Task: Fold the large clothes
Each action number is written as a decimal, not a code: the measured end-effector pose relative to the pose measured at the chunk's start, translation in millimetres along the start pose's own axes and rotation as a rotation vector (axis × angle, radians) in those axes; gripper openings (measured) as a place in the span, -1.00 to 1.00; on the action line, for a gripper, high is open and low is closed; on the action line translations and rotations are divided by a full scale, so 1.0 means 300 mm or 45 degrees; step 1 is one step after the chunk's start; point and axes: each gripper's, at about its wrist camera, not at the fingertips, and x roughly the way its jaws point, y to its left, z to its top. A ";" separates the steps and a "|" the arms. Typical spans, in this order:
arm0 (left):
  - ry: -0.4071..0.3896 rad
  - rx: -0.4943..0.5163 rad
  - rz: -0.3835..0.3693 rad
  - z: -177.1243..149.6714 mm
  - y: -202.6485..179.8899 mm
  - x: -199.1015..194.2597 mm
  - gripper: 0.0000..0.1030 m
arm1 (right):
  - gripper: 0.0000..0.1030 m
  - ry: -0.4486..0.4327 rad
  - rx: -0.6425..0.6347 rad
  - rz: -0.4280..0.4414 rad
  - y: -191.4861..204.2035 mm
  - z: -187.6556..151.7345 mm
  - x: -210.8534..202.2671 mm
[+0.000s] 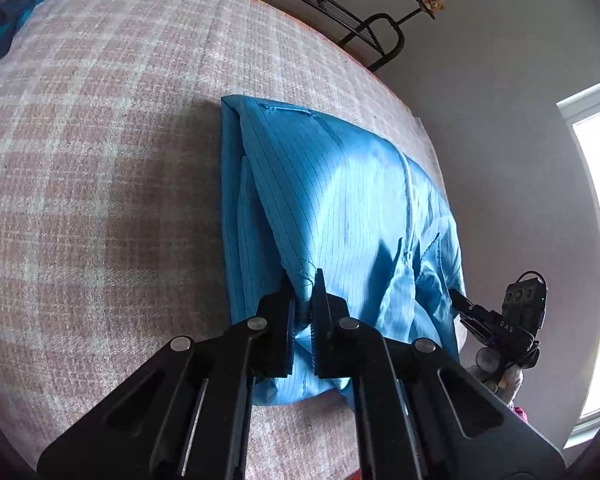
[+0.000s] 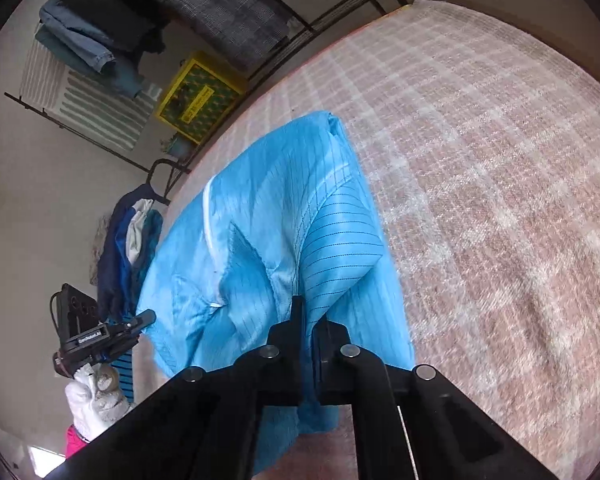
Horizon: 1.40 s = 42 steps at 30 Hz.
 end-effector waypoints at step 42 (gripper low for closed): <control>-0.026 0.533 0.464 0.173 -0.250 0.327 -0.68 | -0.48 0.134 -0.715 -0.375 0.326 0.241 0.404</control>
